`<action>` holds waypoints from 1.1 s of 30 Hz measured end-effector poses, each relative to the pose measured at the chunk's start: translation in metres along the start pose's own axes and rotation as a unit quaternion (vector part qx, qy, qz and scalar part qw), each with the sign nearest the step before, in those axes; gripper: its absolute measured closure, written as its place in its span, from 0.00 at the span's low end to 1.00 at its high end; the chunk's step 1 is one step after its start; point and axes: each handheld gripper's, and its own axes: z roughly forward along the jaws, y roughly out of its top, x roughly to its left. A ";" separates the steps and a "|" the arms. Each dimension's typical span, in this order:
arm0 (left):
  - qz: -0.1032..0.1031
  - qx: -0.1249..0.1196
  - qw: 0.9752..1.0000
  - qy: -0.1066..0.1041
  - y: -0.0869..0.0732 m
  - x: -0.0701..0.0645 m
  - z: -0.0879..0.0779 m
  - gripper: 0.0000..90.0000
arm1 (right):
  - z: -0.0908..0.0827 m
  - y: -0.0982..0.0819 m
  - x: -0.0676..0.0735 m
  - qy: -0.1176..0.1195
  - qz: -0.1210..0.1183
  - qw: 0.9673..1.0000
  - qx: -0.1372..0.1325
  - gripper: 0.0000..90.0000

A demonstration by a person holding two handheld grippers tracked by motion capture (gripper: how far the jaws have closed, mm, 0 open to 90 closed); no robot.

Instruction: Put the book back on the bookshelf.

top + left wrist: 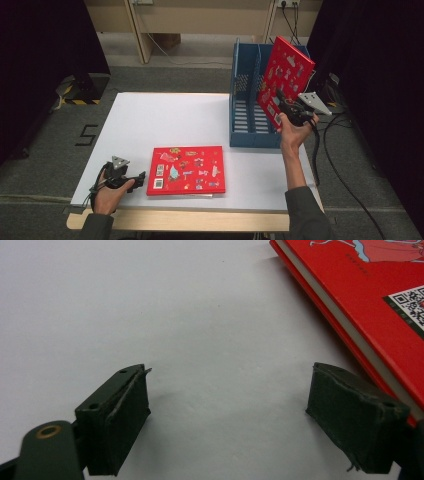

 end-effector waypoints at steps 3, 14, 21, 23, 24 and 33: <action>0.000 -0.002 1.000 0.000 0.000 -0.001 0.001 0.17 | 0.016 -0.002 -0.002 -0.007 0.012 1.000 0.011 0.88; 0.000 0.000 1.000 -0.003 0.000 -0.001 0.000 0.17 | 0.053 -0.012 0.003 -0.029 -0.014 0.998 0.048 0.88; 0.000 0.000 1.000 -0.005 -0.001 -0.001 -0.001 0.17 | 0.068 -0.021 0.006 -0.035 0.008 0.997 0.067 0.88; 0.000 0.001 1.000 -0.005 -0.001 -0.001 0.000 0.17 | 0.073 -0.023 0.008 -0.037 0.005 0.996 0.077 0.87; -0.001 0.000 1.000 -0.005 -0.001 -0.001 0.000 0.17 | 0.074 -0.024 0.008 -0.038 0.002 0.996 0.078 0.87; 0.001 -0.002 1.000 -0.004 -0.001 -0.002 0.000 0.17 | 0.081 -0.034 0.013 -0.045 0.028 0.993 0.110 0.83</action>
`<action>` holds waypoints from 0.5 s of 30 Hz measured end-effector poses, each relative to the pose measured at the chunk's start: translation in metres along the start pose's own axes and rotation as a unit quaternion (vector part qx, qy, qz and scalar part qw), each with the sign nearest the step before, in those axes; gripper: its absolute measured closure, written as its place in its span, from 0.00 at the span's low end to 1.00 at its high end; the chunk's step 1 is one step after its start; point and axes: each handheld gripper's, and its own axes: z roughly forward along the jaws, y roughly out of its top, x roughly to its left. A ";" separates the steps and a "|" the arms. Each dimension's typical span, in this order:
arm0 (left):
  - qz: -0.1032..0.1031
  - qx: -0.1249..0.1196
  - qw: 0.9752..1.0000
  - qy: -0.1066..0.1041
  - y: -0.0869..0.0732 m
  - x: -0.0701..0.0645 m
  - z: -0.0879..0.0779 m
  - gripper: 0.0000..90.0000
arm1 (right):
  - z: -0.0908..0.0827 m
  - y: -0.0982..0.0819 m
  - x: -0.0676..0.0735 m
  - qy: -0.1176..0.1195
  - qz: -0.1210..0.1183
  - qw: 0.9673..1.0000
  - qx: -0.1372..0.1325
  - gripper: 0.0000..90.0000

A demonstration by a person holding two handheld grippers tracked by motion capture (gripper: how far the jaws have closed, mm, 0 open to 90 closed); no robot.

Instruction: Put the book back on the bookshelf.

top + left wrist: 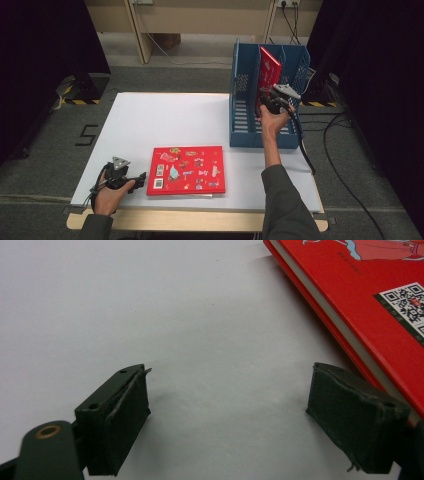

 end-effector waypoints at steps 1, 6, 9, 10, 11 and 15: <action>-0.001 0.000 1.000 0.000 0.000 0.000 0.000 0.17 | 0.000 0.001 0.000 0.004 0.006 1.000 0.001 0.83; -0.001 -0.001 1.000 0.001 0.000 0.000 0.000 0.17 | -0.001 0.003 0.002 0.004 -0.004 1.000 0.022 0.83; 0.000 -0.001 1.000 0.001 0.000 -0.001 0.000 0.17 | -0.004 0.003 0.001 0.009 0.001 0.999 0.031 0.80; 0.000 -0.001 1.000 0.001 0.000 -0.001 0.000 0.17 | -0.007 0.005 0.001 0.011 0.005 0.999 0.033 0.79; 0.000 -0.001 1.000 0.001 0.000 -0.001 0.000 0.17 | -0.009 0.005 0.000 0.016 0.008 0.999 0.037 0.78; 0.002 0.001 1.000 0.002 0.000 -0.001 0.000 0.17 | -0.017 0.003 -0.003 0.029 0.016 0.999 0.035 0.76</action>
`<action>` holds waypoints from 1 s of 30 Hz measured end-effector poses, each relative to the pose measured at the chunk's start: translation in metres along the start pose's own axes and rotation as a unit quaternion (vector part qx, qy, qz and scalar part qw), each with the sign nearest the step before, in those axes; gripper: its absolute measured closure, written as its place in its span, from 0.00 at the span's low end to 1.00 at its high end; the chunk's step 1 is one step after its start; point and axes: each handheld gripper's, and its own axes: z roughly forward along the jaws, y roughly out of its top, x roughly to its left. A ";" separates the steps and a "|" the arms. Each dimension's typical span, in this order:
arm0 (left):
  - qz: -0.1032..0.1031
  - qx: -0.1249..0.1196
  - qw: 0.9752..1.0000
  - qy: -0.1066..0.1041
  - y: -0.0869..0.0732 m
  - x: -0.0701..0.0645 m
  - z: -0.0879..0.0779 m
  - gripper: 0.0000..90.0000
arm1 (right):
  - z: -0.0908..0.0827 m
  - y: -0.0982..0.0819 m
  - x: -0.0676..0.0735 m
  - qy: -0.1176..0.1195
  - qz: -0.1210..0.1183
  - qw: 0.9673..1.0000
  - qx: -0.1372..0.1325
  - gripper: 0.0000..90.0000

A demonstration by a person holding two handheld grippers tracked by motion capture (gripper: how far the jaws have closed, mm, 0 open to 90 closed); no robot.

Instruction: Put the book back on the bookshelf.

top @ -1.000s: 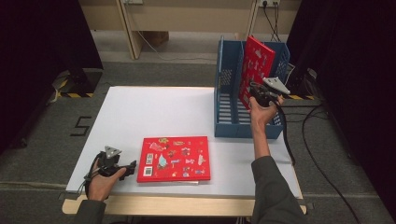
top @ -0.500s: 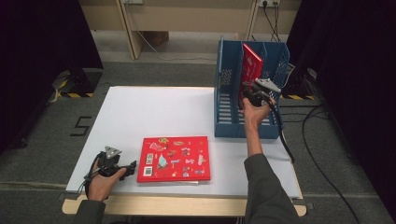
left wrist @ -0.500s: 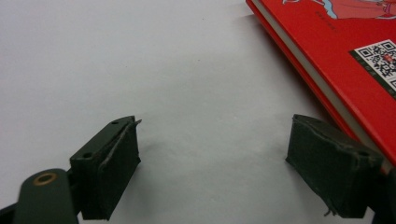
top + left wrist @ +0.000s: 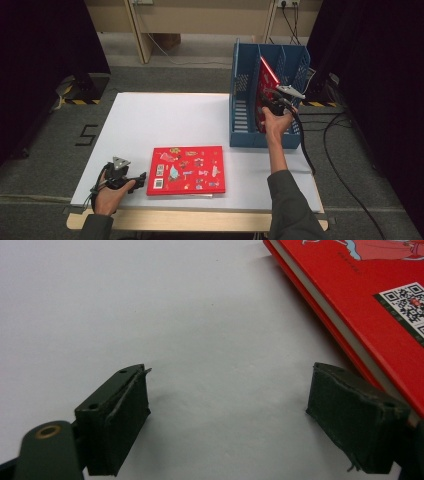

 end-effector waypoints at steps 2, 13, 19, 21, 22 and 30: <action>0.000 0.000 1.000 0.000 0.000 0.000 0.000 0.17 | -0.005 -0.002 0.000 0.006 0.004 1.000 -0.003 0.74; -0.003 0.000 1.000 -0.001 0.000 0.000 0.001 0.17 | -0.028 -0.007 -0.001 0.040 0.000 0.999 0.001 0.69; -0.004 -0.001 1.000 -0.001 0.000 0.000 0.000 0.17 | -0.040 -0.013 -0.002 0.059 -0.005 0.998 0.006 0.69; -0.005 0.002 1.000 -0.003 0.000 0.001 0.000 0.17 | -0.046 -0.017 -0.003 0.067 -0.007 0.998 0.005 0.69; -0.004 0.002 1.000 -0.003 0.000 0.000 0.000 0.17 | -0.048 -0.018 -0.004 0.071 -0.006 0.997 0.008 0.68; -0.006 0.002 1.000 -0.003 0.000 0.000 0.000 0.17 | -0.063 -0.034 -0.008 0.098 0.000 0.995 0.020 0.71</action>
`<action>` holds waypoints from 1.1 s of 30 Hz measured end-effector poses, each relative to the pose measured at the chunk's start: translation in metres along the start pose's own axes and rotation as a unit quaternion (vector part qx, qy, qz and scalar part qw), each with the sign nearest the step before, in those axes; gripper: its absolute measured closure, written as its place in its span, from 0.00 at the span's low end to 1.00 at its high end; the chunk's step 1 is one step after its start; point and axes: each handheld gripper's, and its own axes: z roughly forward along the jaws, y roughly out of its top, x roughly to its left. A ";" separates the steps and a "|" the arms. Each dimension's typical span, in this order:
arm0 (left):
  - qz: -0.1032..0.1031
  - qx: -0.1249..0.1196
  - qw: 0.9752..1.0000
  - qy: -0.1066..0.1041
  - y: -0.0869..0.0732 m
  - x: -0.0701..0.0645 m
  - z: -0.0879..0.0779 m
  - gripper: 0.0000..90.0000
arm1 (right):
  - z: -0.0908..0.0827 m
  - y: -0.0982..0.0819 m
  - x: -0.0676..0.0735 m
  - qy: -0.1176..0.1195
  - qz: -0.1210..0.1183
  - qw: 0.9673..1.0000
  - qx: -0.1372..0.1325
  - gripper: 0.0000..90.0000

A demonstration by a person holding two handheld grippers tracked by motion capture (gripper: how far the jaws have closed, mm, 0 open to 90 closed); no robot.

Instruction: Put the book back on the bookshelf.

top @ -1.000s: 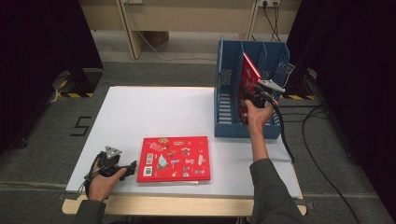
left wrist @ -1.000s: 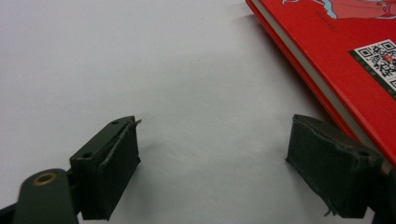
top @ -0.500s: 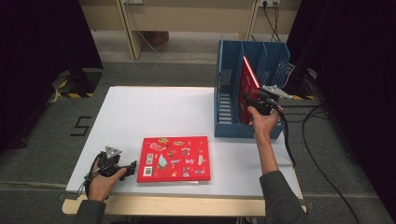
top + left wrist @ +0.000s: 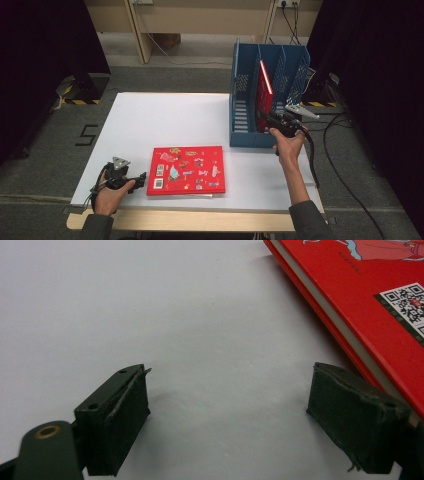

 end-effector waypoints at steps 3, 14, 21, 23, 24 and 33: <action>0.001 0.000 1.000 0.001 0.000 0.000 0.000 0.17 | 0.000 -0.002 0.001 0.004 0.003 1.000 0.001 0.73; 0.001 -0.003 1.000 0.002 0.000 0.000 0.001 0.17 | 0.032 0.012 0.008 -0.023 -0.011 1.000 0.007 0.75; 0.002 -0.003 1.000 0.002 0.000 0.000 0.001 0.17 | 0.045 0.020 0.006 -0.036 -0.010 0.999 0.010 0.76; 0.003 -0.002 1.000 0.002 0.000 0.000 0.001 0.17 | 0.048 0.021 0.006 -0.037 -0.006 0.999 0.009 0.75; 0.002 -0.002 1.000 0.001 0.000 0.000 0.000 0.17 | 0.049 0.022 0.005 -0.037 -0.008 0.999 0.009 0.75; 0.002 -0.001 1.000 0.000 0.000 0.000 0.000 0.17 | 0.054 0.024 0.005 -0.041 -0.019 0.999 0.013 0.75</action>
